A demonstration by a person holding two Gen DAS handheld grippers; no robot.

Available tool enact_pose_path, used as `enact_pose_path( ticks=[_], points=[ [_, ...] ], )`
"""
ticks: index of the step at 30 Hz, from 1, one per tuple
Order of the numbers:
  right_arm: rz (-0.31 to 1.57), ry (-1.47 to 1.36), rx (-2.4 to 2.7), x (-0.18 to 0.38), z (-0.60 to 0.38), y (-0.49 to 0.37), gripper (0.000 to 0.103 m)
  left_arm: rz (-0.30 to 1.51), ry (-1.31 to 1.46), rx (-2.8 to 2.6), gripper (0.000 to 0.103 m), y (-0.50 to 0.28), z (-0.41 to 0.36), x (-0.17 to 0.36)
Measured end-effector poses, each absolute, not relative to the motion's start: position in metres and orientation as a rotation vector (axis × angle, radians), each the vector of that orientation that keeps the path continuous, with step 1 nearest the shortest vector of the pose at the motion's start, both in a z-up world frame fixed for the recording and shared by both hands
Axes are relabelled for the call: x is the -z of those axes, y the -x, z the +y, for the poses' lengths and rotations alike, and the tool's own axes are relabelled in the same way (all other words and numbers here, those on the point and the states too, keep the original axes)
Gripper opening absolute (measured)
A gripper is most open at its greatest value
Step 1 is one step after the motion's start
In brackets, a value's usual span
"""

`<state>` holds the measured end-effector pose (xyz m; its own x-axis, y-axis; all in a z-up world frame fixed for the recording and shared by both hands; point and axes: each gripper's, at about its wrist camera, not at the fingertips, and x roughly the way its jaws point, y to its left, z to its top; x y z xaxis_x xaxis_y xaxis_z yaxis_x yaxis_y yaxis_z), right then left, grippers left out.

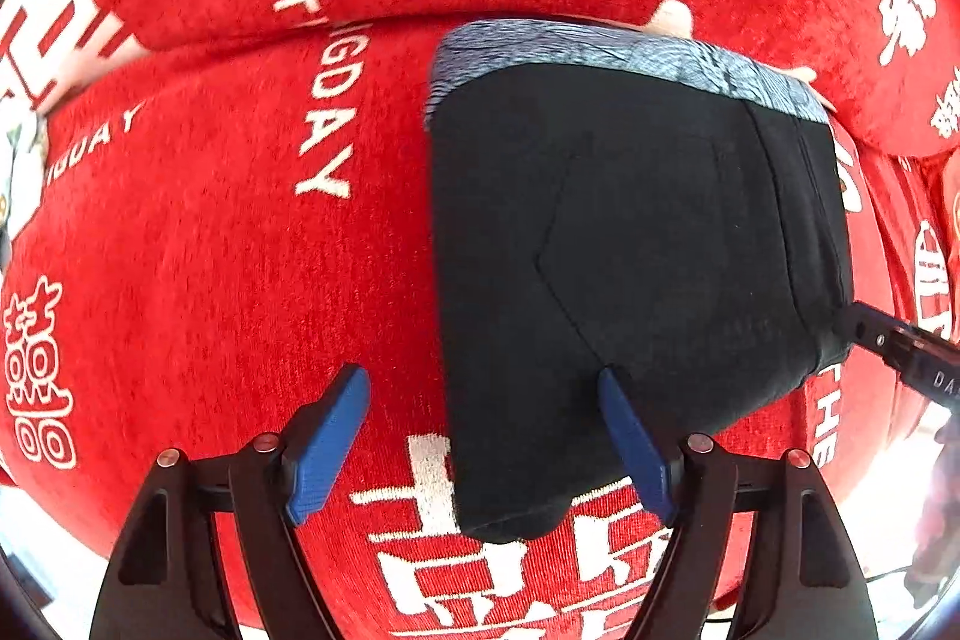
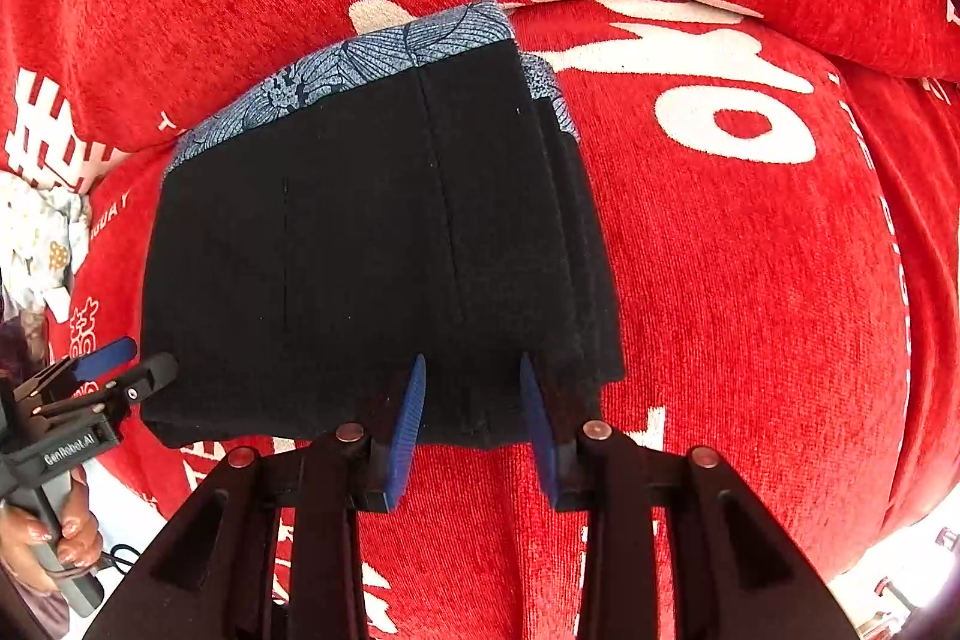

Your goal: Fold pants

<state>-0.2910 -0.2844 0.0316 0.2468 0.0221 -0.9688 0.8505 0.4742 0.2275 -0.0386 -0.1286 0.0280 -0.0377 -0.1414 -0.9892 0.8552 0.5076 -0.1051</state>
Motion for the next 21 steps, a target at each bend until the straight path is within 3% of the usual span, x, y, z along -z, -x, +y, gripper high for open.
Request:
enact_pose_path(
  ticks=[8, 21],
  points=[
    [1.200, -0.925, 0.679, -0.029, -0.283, 0.291, 0.036, 1.364, -0.548, 0.833, 0.079, -0.007, -0.145, -0.035],
    [1.187, -0.924, 0.645, -0.026, -0.286, 0.293, 0.037, 1.351, -0.636, 0.818, 0.080, -0.005, -0.160, -0.020]
  ],
)
